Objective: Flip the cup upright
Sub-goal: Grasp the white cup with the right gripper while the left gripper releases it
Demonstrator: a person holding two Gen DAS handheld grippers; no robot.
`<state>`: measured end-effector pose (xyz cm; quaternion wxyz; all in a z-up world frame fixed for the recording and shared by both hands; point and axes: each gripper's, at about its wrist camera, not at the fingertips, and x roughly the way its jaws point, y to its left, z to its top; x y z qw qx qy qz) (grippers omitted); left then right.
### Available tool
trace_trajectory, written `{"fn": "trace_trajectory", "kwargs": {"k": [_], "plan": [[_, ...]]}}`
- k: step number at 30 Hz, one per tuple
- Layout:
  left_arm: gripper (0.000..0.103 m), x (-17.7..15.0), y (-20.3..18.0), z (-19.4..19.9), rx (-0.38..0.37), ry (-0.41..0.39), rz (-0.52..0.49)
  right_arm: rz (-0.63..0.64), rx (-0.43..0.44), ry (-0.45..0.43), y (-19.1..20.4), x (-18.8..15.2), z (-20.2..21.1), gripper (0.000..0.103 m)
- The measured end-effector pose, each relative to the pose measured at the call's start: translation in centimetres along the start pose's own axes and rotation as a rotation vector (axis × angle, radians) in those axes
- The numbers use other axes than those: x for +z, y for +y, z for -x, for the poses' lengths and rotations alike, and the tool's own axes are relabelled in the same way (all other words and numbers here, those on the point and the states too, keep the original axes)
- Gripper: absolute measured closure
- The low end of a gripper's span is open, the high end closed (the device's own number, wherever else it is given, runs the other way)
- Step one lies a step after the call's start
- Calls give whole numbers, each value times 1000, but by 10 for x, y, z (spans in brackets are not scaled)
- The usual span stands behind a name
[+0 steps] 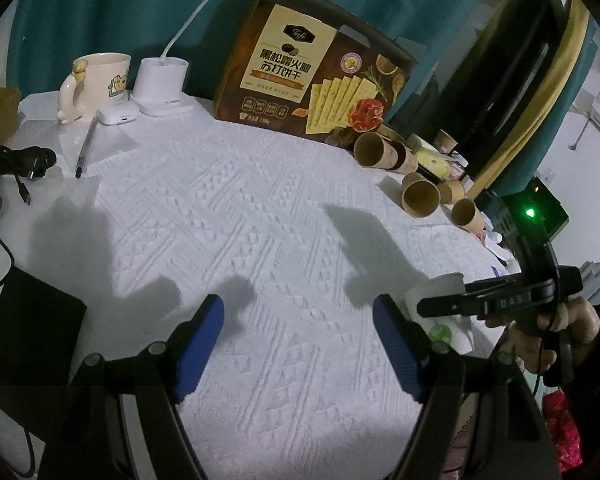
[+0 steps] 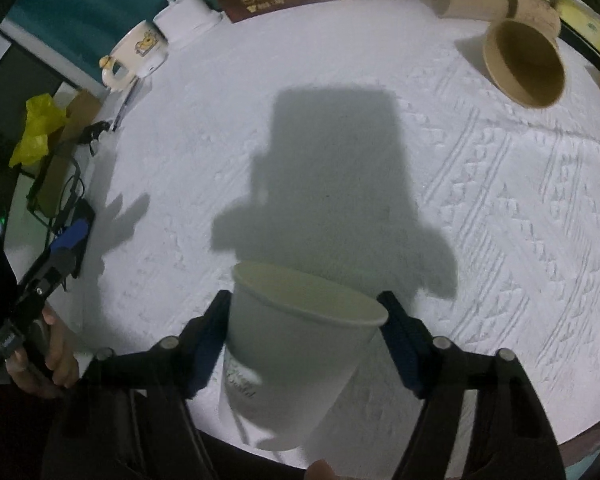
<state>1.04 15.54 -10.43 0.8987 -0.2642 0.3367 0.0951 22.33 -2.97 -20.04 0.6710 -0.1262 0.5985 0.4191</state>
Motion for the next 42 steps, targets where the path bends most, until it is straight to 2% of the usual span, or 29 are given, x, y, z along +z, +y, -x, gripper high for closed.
{"fn": "trace_trajectory", "kwargs": {"k": [4,7,13,17,19,27,35,42], "plan": [[26,0,-3,-3,-5,9,-2,6,16,-19,2,0,5,34],[26,-1,-5,-2,-16,12,1,12,18,-90,4,1,16,34],[26,-3,-10,1,-14,-10,0,29,-84,-404,7,-12,38,34],[26,-2,-15,1,1,-13,-19,115,-256,-647,16,-41,41,34],[26,-2,-21,2,20,-15,-47,135,-317,-713,21,-54,39,34],[26,-8,-36,-6,12,13,-72,174,-429,-829,32,-91,28,34],[26,-13,-58,-10,8,22,-128,140,-410,-854,34,-113,33,32],[26,-17,-70,-7,9,22,-152,106,-361,-831,31,-127,33,30]]}}
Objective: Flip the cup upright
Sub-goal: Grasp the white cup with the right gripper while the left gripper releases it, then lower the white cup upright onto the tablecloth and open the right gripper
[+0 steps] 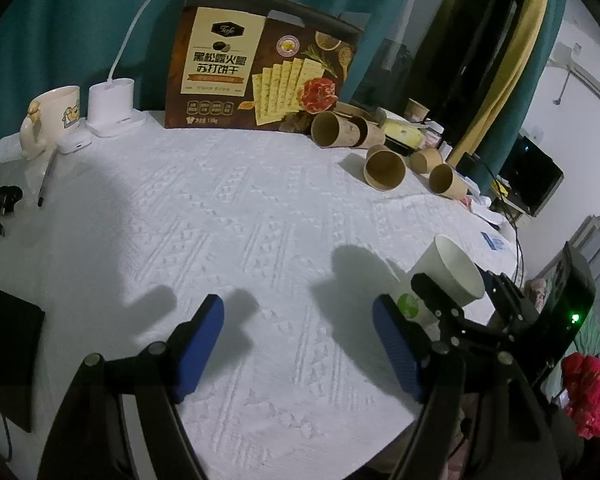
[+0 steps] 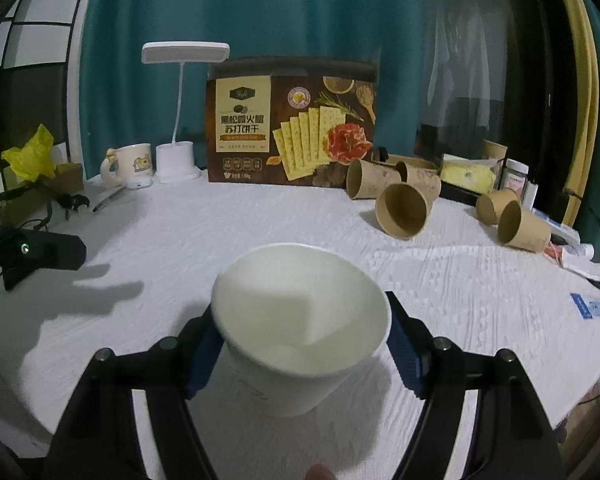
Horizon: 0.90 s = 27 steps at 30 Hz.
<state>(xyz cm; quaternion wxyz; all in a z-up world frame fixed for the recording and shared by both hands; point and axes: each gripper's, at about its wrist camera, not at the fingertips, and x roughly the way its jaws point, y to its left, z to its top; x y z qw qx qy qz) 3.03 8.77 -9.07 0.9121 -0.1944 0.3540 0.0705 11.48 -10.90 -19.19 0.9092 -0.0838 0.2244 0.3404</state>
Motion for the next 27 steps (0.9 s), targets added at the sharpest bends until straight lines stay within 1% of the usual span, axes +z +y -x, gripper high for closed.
{"fn": "trace_trajectory", "kwargs": {"k": [6,10,12,15,17,21,27], "plan": [[26,-3,-10,4,3,2,-17,-21,33,24,-2,-5,6,25],[26,-5,-15,7,12,-1,-26,-33,50,40,-1,-8,11,24],[26,-7,-18,11,16,-8,-47,-39,60,49,-1,-9,17,24],[26,-10,-23,14,31,-13,-75,-62,81,72,-2,-13,25,24],[26,-11,-24,13,34,-9,-82,-77,95,107,-4,-15,29,24],[26,-15,-29,14,31,-10,-101,-90,94,129,-7,-19,41,24],[26,-17,-42,16,23,-36,-143,-130,74,154,-19,-21,60,24]]}}
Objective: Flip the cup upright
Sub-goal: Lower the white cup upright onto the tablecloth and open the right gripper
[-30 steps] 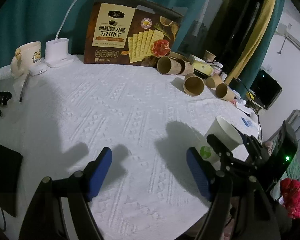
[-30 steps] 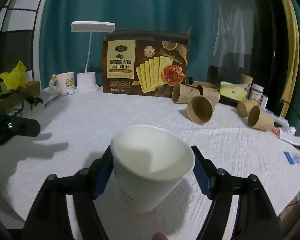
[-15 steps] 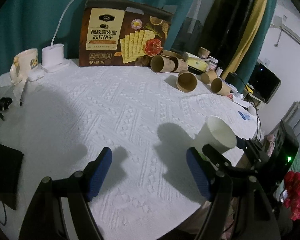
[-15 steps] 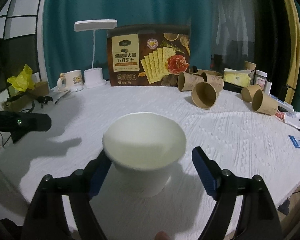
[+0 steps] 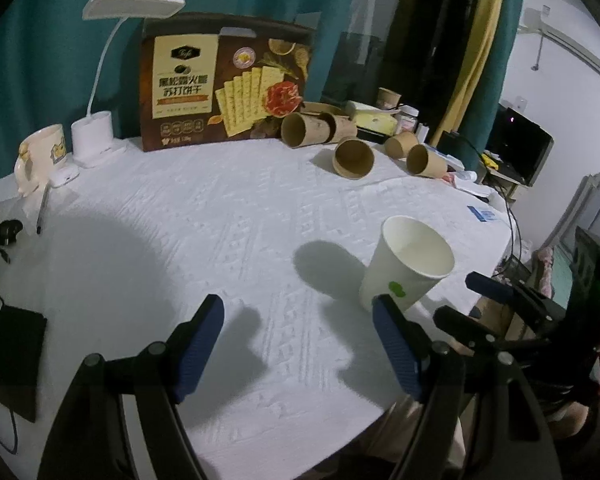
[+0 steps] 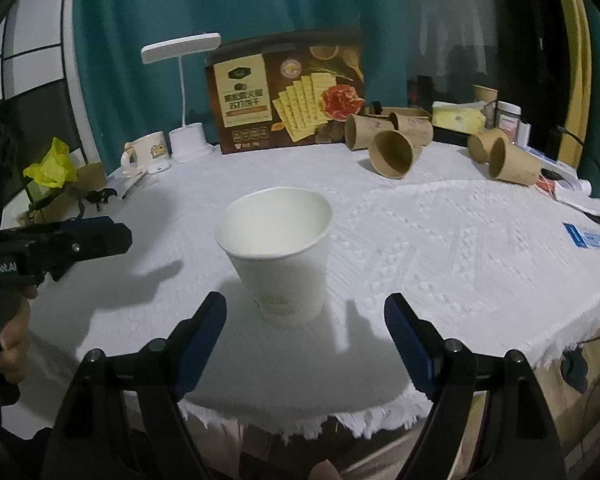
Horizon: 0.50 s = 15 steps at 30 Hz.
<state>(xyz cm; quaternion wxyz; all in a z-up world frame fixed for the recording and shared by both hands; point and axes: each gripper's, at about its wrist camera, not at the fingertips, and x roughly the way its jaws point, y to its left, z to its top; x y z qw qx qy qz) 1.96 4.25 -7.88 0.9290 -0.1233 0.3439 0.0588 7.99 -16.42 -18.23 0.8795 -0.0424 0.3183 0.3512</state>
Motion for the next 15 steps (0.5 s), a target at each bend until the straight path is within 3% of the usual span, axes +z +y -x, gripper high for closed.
{"fn": "trace_trajectory", "kwargs": {"k": [15], "plan": [[21,12,-31,17,-46,-113,-79,-83,-119,-26,-34,18,50,24]]}}
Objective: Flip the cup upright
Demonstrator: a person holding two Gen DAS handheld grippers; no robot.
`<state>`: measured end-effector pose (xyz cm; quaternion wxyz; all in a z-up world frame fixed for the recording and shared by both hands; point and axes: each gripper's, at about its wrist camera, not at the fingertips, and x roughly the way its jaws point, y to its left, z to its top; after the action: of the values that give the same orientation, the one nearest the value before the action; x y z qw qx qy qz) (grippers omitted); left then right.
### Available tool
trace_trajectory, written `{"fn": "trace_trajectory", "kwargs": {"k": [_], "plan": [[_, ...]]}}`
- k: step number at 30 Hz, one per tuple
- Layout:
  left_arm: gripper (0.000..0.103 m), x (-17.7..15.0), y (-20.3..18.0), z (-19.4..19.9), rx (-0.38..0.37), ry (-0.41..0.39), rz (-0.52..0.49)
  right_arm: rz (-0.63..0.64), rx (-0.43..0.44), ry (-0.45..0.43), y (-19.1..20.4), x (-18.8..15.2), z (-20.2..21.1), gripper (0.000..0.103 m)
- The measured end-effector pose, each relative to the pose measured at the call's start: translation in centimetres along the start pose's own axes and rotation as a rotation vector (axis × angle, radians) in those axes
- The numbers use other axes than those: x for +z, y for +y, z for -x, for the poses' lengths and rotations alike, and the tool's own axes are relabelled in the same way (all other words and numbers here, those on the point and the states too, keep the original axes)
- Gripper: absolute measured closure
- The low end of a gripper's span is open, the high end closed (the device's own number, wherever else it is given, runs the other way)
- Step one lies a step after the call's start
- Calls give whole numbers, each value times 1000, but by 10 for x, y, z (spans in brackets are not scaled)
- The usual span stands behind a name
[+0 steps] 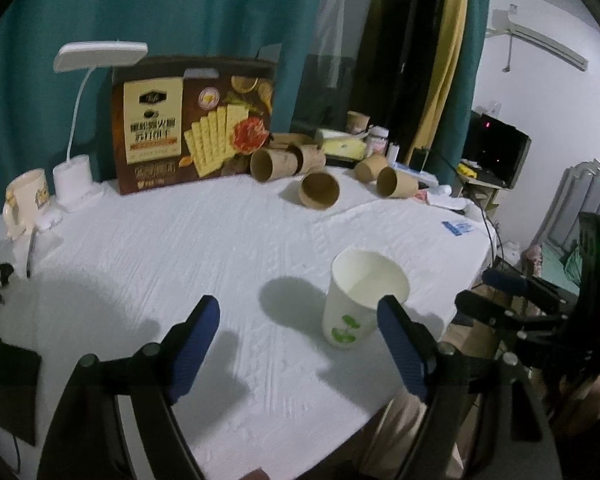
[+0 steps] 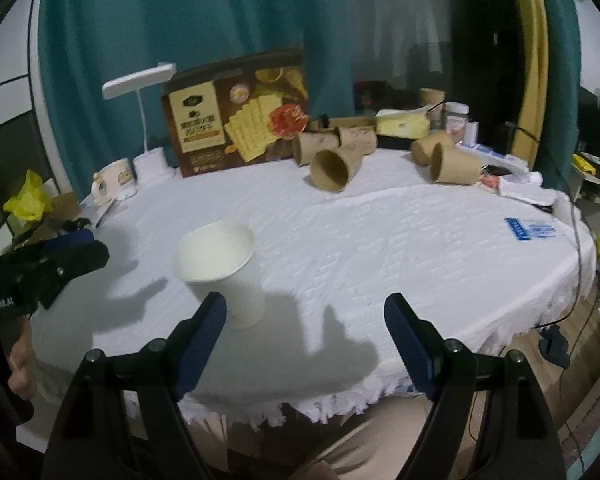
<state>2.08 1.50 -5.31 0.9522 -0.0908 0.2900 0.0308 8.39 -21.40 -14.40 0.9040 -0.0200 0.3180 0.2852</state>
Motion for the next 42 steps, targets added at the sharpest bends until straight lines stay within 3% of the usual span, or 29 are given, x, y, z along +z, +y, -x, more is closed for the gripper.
{"fn": "trace_trajectory", "kwargs": {"k": [11,26,31,42], "plan": [[13,22,-14,30,37,-176,-48,1,-65,-115,-14,32,49,24],[5,40,-30,76,7,-352,-97,35,-89,-276,0,58,107,24],[5,40,-24,80,18,-355,-81,50,-81,-305,9,59,115,23],[5,35,-10,73,32,-320,-46,59,-62,-258,21,59,90,23]]}}
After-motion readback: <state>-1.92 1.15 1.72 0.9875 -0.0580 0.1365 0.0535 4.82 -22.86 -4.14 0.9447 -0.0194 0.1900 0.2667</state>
